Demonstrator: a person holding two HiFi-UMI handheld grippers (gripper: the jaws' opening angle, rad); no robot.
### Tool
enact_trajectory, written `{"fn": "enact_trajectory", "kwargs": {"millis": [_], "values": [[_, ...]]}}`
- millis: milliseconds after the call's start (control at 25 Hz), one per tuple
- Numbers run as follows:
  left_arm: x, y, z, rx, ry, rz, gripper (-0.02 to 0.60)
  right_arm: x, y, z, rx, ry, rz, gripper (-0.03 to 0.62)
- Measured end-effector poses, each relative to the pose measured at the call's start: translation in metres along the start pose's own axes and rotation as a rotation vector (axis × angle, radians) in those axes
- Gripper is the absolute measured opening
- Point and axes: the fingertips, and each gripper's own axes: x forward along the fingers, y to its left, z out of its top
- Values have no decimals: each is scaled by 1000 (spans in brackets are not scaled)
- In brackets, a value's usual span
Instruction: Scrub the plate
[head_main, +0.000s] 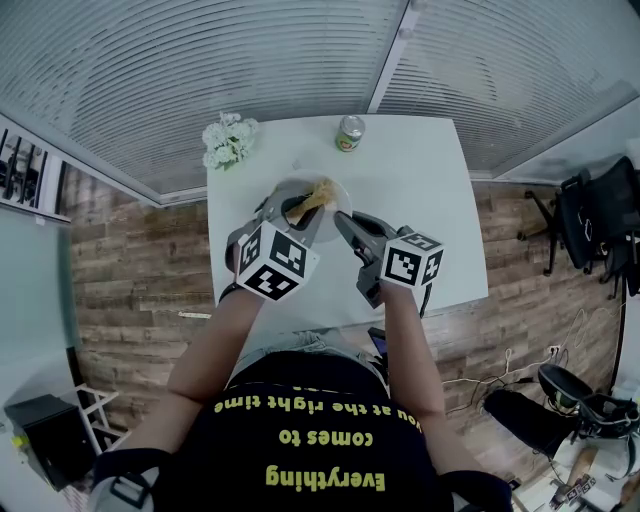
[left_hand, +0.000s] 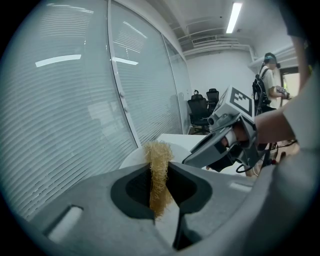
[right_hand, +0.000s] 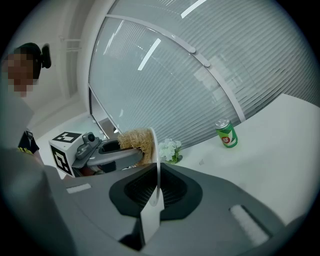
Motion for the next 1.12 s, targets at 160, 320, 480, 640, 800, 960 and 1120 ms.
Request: {"fn": "enact_trajectory", "kwargs": {"millis": [160,320,480,640,800,960,1120], "values": [[-2,5,-3,-8,8,8,66,-2,0,2,3,-3,1,14],[-6,12,-6,-16,14,21,66,-3,1,3,-2,-5,-3,14],[-8,16,-11,-21,17,34,66,-4,-1,1,-10,-6,-17,14],[-10,21,-17,-26,23,46,66,-7,-5,0,-14,-16,-33,14],[-11,28,-19,-36,30,63,66,-10,-8,5,-12,-27,-42,13],[-15,35,-24,-47,39,81,67,-13,-9,7,-8,-41,-47,12],[-18,44,-30,-60,46,99,66,-15,-10,10,-8,-53,-49,12]]}}
